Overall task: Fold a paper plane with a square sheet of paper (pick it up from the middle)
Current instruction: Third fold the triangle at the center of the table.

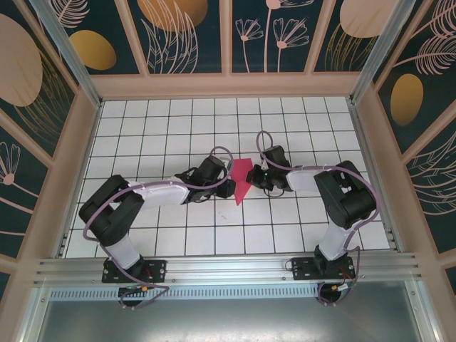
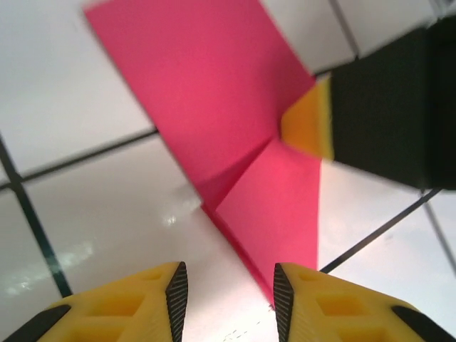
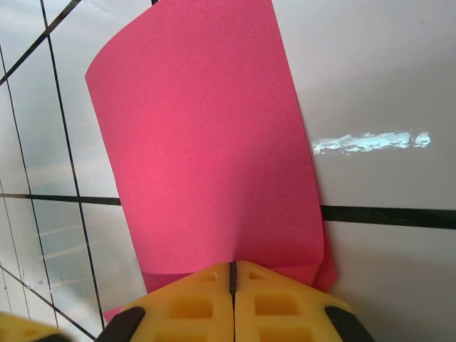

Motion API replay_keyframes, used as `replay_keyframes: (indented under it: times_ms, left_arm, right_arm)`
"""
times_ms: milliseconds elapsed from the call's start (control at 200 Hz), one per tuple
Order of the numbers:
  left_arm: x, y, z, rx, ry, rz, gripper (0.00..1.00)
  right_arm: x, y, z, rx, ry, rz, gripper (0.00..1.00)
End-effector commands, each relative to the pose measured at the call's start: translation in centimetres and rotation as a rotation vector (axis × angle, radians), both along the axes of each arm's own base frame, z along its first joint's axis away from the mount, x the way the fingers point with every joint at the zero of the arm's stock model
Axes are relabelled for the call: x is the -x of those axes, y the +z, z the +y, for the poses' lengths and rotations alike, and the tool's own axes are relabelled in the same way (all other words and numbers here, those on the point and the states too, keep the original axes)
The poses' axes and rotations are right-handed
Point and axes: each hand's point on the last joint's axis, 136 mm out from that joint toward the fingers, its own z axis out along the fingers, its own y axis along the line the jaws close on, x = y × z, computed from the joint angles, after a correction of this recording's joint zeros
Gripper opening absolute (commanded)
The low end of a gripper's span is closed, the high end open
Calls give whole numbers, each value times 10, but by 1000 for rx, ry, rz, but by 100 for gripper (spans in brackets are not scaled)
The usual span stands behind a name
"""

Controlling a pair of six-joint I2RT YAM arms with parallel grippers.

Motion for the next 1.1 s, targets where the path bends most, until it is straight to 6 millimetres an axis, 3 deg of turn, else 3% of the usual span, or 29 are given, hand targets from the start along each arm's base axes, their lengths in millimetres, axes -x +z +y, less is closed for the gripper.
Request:
replay_keyframes:
  times_ms: [0,85,300,325,420,440,656,911,1091]
  left_arm:
    - [-9,30,0,34,55,-27,35]
    - [-4,36,-13,84,2,-7,26]
    - [2,22,-32,123,-66,61,10]
    - [2,9,-31,106,-65,82,9]
    - [3,-2,-34,100,-71,103,8]
    - [-2,5,-40,114,-73,88,8]
    - [-10,-4,-41,86,-58,85,7]
    - [-12,-34,-31,-10,-43,102,5]
    - [-12,-43,-29,-30,-47,99,4]
  right_arm:
    - [5,-18,-12,76,-5,47,9]
    - [2,-8,-6,41,4,29,10]
    - [-11,40,6,-45,11,-56,18]
    - [-11,44,6,-44,7,-62,18]
    - [-11,54,1,-36,-9,-85,19]
    - [-11,54,0,-33,-12,-86,19]
    - [-4,53,-4,-35,-31,-74,19]
    - [3,46,-1,-55,-16,-48,13]
    - [2,35,2,-59,-8,-24,10]
